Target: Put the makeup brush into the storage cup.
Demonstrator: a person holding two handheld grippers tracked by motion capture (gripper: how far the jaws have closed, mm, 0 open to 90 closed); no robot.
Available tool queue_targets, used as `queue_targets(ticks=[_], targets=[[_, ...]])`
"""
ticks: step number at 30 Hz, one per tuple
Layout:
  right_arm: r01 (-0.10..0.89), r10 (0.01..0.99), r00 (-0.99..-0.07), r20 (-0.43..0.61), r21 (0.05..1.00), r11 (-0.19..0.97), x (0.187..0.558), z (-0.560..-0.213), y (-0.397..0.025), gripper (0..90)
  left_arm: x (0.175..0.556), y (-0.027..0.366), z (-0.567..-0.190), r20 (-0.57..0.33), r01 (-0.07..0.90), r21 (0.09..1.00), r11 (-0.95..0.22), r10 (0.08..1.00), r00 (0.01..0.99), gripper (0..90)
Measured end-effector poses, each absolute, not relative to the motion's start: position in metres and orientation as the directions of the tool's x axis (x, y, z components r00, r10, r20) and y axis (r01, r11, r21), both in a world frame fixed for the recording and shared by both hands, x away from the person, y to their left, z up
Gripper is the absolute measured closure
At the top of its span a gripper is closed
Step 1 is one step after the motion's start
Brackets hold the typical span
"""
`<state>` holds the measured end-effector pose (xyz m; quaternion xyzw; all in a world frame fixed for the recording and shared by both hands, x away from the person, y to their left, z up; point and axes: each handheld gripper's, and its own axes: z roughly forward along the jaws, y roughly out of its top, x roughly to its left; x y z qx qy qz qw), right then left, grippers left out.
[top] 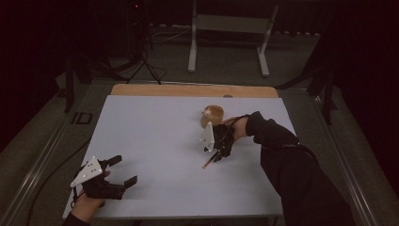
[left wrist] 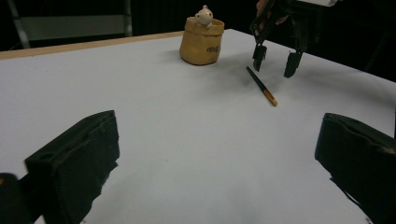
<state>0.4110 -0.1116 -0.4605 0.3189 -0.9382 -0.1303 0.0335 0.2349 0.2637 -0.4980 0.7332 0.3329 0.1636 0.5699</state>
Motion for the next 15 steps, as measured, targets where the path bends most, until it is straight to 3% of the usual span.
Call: queue_targets(ticks=[6,15], targets=[[-0.622,-0.642,-0.766,-0.011,0.263,0.738,0.405,-0.463,-0.105,56.8,0.235,0.264,-0.498,-0.138,0.301,0.945,-0.13,0.675,0.725,1.5],[-0.648,-0.661,-0.75,-0.008,0.214,0.731,0.4,-0.476,-0.101,63.7,0.235,0.263,-0.498,-0.134,0.3,0.944,-0.134,0.677,0.724,1.5]])
